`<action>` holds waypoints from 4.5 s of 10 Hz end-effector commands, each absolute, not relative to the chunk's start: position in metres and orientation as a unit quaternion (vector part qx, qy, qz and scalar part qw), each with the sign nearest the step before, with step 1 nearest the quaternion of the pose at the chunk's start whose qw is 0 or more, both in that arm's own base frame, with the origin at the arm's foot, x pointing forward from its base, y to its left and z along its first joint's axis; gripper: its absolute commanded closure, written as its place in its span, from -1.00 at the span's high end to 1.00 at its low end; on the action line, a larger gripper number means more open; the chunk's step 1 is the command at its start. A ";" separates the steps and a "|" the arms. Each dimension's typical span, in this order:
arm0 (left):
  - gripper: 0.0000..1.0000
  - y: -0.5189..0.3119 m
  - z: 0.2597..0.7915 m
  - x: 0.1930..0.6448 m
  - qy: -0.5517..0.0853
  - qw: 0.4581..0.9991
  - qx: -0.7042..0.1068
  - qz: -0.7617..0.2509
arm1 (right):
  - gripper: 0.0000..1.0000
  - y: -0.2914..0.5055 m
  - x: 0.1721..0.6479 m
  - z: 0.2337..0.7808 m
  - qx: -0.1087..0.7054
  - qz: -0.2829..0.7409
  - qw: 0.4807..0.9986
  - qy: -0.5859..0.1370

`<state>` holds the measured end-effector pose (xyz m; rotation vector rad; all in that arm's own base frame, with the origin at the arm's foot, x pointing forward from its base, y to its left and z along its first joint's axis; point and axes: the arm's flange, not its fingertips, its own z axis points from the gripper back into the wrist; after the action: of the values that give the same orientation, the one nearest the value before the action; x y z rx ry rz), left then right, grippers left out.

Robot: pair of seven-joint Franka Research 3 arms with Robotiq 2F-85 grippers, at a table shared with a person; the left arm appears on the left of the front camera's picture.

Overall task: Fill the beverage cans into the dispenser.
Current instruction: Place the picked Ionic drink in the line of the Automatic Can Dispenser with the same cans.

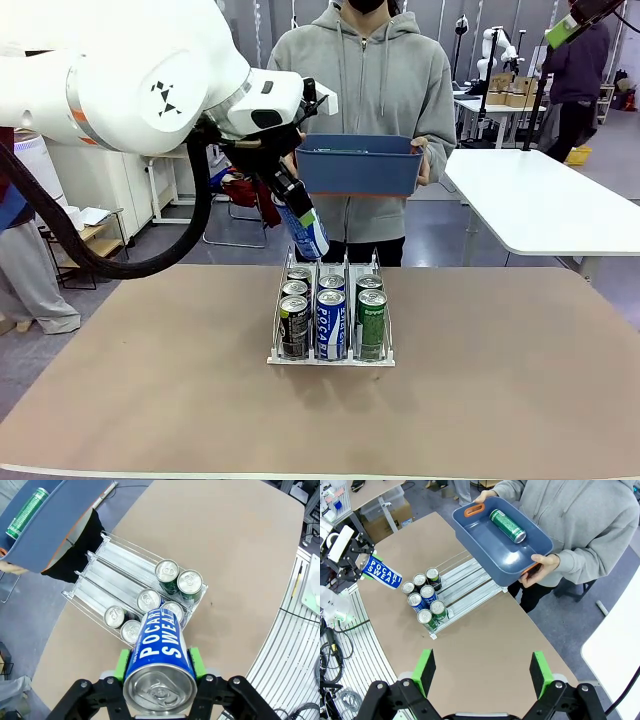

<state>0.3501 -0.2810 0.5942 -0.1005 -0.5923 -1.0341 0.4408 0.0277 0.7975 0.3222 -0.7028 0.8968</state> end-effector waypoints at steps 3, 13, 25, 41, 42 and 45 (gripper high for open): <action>0.15 -0.323 0.558 0.313 -0.288 0.842 -0.005 -0.456 | 1.00 0.028 0.439 0.797 0.157 0.418 0.832 -0.330; 0.15 -0.346 0.461 0.306 -0.251 0.821 0.012 -0.512 | 1.00 0.028 0.439 0.797 0.157 0.418 0.832 -0.330; 0.15 -0.342 0.439 0.368 -0.259 0.829 0.035 -0.495 | 1.00 0.028 0.439 0.797 0.157 0.418 0.832 -0.330; 0.15 -0.344 0.398 0.395 -0.200 0.863 0.014 -0.463 | 1.00 0.028 0.439 0.797 0.157 0.418 0.832 -0.330; 0.15 -0.344 0.398 0.395 -0.200 0.863 0.014 -0.463 | 1.00 0.028 0.439 0.797 0.157 0.418 0.832 -0.330; 0.15 -0.347 0.396 0.395 -0.193 0.867 0.013 -0.460 | 1.00 0.028 0.439 0.797 0.157 0.418 0.832 -0.330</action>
<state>0.3953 -0.3471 0.3961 0.0264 -0.4035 -0.9625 0.4408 0.0277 0.7976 0.3221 -0.7029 0.8969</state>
